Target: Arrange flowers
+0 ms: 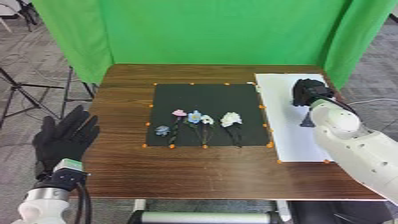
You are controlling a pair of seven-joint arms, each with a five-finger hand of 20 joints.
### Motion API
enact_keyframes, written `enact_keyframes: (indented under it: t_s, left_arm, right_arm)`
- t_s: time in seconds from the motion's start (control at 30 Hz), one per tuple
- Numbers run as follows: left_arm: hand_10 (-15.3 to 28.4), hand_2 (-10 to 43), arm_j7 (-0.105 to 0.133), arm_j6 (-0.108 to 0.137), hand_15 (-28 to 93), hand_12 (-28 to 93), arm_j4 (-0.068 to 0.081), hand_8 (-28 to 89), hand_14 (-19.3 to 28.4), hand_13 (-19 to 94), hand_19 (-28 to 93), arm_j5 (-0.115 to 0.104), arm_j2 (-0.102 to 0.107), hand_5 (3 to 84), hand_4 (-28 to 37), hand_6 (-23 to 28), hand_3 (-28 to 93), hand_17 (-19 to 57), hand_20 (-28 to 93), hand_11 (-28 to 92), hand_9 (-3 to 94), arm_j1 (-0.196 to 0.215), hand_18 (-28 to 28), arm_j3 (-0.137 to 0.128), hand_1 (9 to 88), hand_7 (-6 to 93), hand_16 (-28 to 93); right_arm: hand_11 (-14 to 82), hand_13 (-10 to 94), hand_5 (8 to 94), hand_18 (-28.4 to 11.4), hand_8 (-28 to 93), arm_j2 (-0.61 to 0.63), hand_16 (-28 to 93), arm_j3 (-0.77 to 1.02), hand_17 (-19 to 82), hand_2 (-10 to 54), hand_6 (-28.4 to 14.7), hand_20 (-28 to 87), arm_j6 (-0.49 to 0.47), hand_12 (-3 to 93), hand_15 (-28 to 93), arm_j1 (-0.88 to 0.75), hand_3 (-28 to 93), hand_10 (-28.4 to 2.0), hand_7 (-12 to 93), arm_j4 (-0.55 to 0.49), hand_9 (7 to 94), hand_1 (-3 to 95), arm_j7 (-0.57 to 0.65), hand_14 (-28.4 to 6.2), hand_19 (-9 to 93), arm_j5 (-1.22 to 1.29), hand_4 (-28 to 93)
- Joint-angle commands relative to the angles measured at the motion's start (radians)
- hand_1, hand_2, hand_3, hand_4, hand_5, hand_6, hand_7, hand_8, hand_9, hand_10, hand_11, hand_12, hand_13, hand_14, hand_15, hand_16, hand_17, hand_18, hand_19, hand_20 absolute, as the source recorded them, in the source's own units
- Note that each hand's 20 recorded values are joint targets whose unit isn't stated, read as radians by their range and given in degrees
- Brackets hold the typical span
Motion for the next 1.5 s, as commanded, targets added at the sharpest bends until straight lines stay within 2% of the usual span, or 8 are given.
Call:
enact_keyframes:
  t_s: [0.03, 0.23, 0.37, 0.57, 1.03, 1.13, 1.4, 1.5]
  left_arm:
    - [14.5, 10.7, -0.004, -0.012, 37, 11, -0.009, -10, 14.7, 19, 30, 0.007, -0.009, 37.3, -28.3, 8.1, 69, -7.3, 9, 22, 28.6, 0.023, 13.2, -0.023, 26.4, 16.4, -8]
    - [14.5, 10.6, 0.01, -0.009, 37, 11, -0.012, -10, 14.7, 19, 30, 0.004, -0.009, 37.3, -28.3, 8.2, 69, -7.3, 9, 22, 28.6, 0.033, 13.2, -0.03, 26.5, 16.4, -8]
    - [14.5, 10.7, 0.001, -0.004, 37, 10, -0.014, -10, 14.7, 19, 30, 0.003, -0.017, 37.3, -28.3, 8.2, 69, -7.2, 9, 22, 28.6, 0.036, 13.1, -0.03, 26.6, 16.5, -8]
    - [14.4, 10.7, -0.008, -0.005, 37, 11, -0.011, -10, 14.7, 19, 30, 0.016, -0.017, 36.4, -28.3, 8.0, 69, -7.2, 9, 22, 28.3, 0.022, 13.1, -0.025, 26.6, 16.4, -8]
    - [14.3, 10.6, -0.021, 0.004, 37, 10, -0.009, -10, 14.6, 19, 30, 0.014, -0.019, 36.7, -28.3, 8.0, 69, -7.3, 9, 22, 28.4, 0.018, 13.2, -0.034, 26.5, 16.8, -8]
    - [14.1, 11.1, -0.008, 0.041, 37, 10, -0.017, -10, 14.5, 19, 30, -0.012, -0.013, 36.0, -28.3, 7.8, 68, -7.2, 9, 21, 26.9, 0.015, 13.2, -0.025, 26.6, 16.6, -8]
    - [14.1, 11.5, -0.022, 0.023, 36, 11, -0.01, -10, 14.3, 17, 30, 0.002, -0.014, 34.5, -28.3, 7.9, 69, -7.3, 9, 21, 24.5, 0.013, 13.2, -0.032, 25.8, 16.6, -8]
    - [14.1, 11.5, -0.02, 0.024, 36, 11, -0.014, -10, 14.4, 17, 30, 0.004, -0.016, 34.5, -28.3, 8.0, 69, -7.3, 9, 21, 24.6, 0.023, 13.2, -0.038, 26.0, 16.7, -8]
  right_arm:
    - [13.8, 65, 73.1, -18.1, -4, 0.052, 46, 0.169, 32, -9.5, 2.6, 40, 0.135, 45.9, 45, -0.244, 69, -6.5, 42, -0.277, 84.0, 59.6, 0.01, -4.5, 77, -0.117, -28]
    - [13.5, 65, 73.7, -18.4, -3, 0.034, 46, 0.234, 33, -9.5, 2.2, 40, 0.111, 45.8, 45, -0.35, 71, -6.6, 41, -0.445, 84.5, 59.0, -0.021, -4.7, 77, -0.139, -28]
    - [13.3, 65, 73.6, -18.6, -2, -0.053, 46, 0.274, 32, -9.5, 2.1, 40, 0.091, 45.9, 45, -0.434, 71, -6.6, 41, -0.491, 84.1, 58.8, -0.02, -4.8, 77, -0.169, -28]
    - [13.1, 64, 72.8, -18.7, -1, -0.109, 45, 0.268, 32, -9.5, 1.7, 40, 0.06, 45.8, 46, -0.476, 72, -6.7, 41, -0.512, 83.1, 58.5, -0.014, -5.3, 78, -0.187, -28]
    - [13.1, 63, 71.5, -18.9, -2, -0.13, 44, 0.26, 31, -9.5, 1.5, 40, 0.001, 44.9, 47, -0.512, 73, -7.1, 41, -0.539, 81.9, 58.0, -0.029, -5.4, 77, -0.18, -28]
    - [12.0, 62, 66.9, -18.9, -6, -0.131, 44, 0.261, 31, -9.5, 1.2, 39, -0.001, 42.8, 47, -0.515, 73, -7.6, 38, -0.549, 79.4, 57.4, -0.022, -5.3, 77, -0.158, -28]
    - [10.5, 60, 64.4, -19.1, -8, -0.127, 43, 0.284, 30, -9.5, 1.0, 39, -0.058, 40.4, 48, -0.542, 72, -8.3, 32, -0.58, 76.8, 56.4, -0.018, -5.5, 77, -0.155, -28]
    - [13.6, 58, 62.0, -19.3, -16, -0.124, 42, 0.294, 29, -9.5, 1.4, 38, -0.064, 37.4, 50, -0.558, 73, -8.8, 28, -0.593, 73.7, 54.7, -0.02, -6.2, 76, -0.157, -28]
